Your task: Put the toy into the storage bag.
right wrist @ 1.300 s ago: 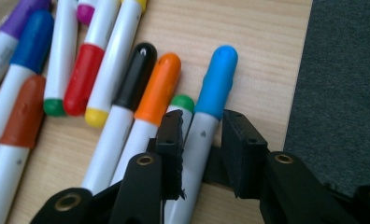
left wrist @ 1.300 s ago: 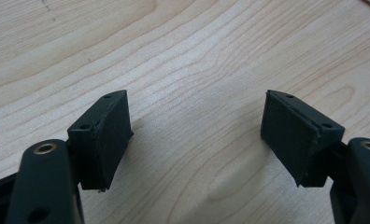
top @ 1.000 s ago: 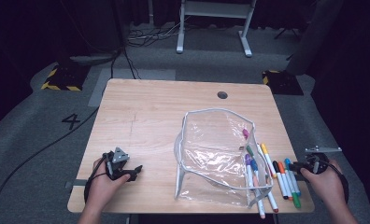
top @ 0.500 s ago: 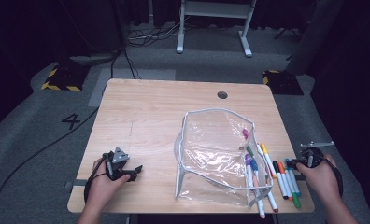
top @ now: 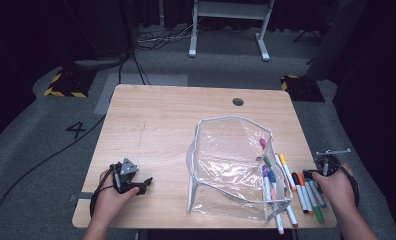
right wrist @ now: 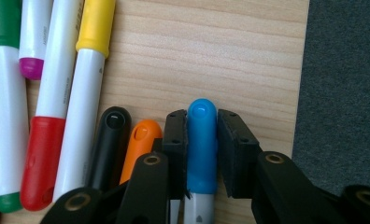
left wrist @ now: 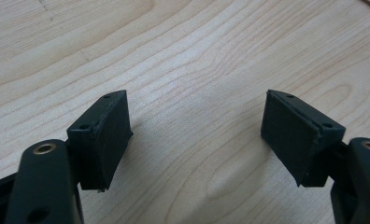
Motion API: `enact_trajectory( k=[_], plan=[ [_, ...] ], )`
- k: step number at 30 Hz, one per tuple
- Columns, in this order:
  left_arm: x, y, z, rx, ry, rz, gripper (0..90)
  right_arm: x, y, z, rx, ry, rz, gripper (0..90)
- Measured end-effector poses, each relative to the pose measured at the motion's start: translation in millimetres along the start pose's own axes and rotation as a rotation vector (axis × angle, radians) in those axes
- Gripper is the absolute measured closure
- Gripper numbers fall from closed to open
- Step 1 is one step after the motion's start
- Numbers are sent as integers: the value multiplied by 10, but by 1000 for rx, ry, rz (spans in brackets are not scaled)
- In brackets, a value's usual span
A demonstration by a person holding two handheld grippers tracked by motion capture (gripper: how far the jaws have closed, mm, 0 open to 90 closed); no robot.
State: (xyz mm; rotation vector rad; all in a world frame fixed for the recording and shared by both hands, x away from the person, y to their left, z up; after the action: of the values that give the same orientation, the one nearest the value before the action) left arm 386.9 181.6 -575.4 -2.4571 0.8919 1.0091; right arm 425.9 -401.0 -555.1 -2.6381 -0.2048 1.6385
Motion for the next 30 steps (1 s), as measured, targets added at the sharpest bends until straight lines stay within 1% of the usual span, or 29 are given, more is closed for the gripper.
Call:
enact_trajectory(
  k=[4, 6, 8, 9, 10, 12, 13, 14, 15, 16, 18, 19, 21, 23, 24, 27, 30],
  plan=[
    [0, 1, -1, -2, 1, 0, 243, 5, -15, -23, 4, 4, 4, 752],
    [-1, -1, 0, 1, -1, 0, 243, -6, -24, -33, -3, 3, 8, 753],
    [-1, 0, 0, 1, 0, 0, 243, -17, -31, -44, -25, 3, 11, 753],
    [-1, 0, 0, 1, 0, 0, 243, -17, -31, -44, -25, 3, 11, 753],
    [-1, -1, 1, 1, -1, 0, 243, -10, -38, -73, -54, 17, 11, 753],
    [0, 0, 0, 0, 0, 0, 243, 12, -59, -97, -74, 21, 10, 753],
    [0, -1, 1, 1, 0, 0, 243, 12, -59, -97, -74, 21, 10, 753],
    [0, 0, 0, 0, 0, 0, 243, 42, -82, -135, -89, 32, 5, 752],
    [0, 0, 0, 0, 0, 0, 243, 42, -82, -135, -89, 32, 5, 752],
    [0, 0, 0, 0, 0, 1, 243, 75, -101, -170, -102, 41, -1, 750],
    [-1, 0, 1, 1, 0, 2, 243, 84, -104, -166, -105, 35, -3, 734],
    [-1, 0, 1, 1, 0, 2, 241, 91, -97, -156, -100, 38, -9, 639],
    [-1, 0, 1, 1, 0, 2, 240, 66, -72, -114, -94, 36, -14, 645],
    [0, 0, 1, 1, 0, 2, 240, 14, -42, -54, -74, 30, -21, 667],
    [0, 0, 1, 1, 0, 2, 240, 14, -42, -54, -74, 30, -21, 667],
    [1, 2, 0, 1, 0, 2, 239, -62, 37, 54, -59, 25, -29, 672],
    [1, 1, 0, 1, 0, 2, 239, -89, 60, 89, -53, 29, -34, 683]
  ],
)
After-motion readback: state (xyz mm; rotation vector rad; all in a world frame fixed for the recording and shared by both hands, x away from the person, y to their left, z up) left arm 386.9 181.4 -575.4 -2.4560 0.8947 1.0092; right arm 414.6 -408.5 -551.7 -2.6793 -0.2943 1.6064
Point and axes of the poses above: each handheld gripper's, and its own axes: x roughly forward along the jaws, z roughly out of its underside, y roughly to its right, the point moved 10 cm from there along x, roughly forward along the jaws, and after that the axes turned 8 degrees about x, right-handed, at the moved point
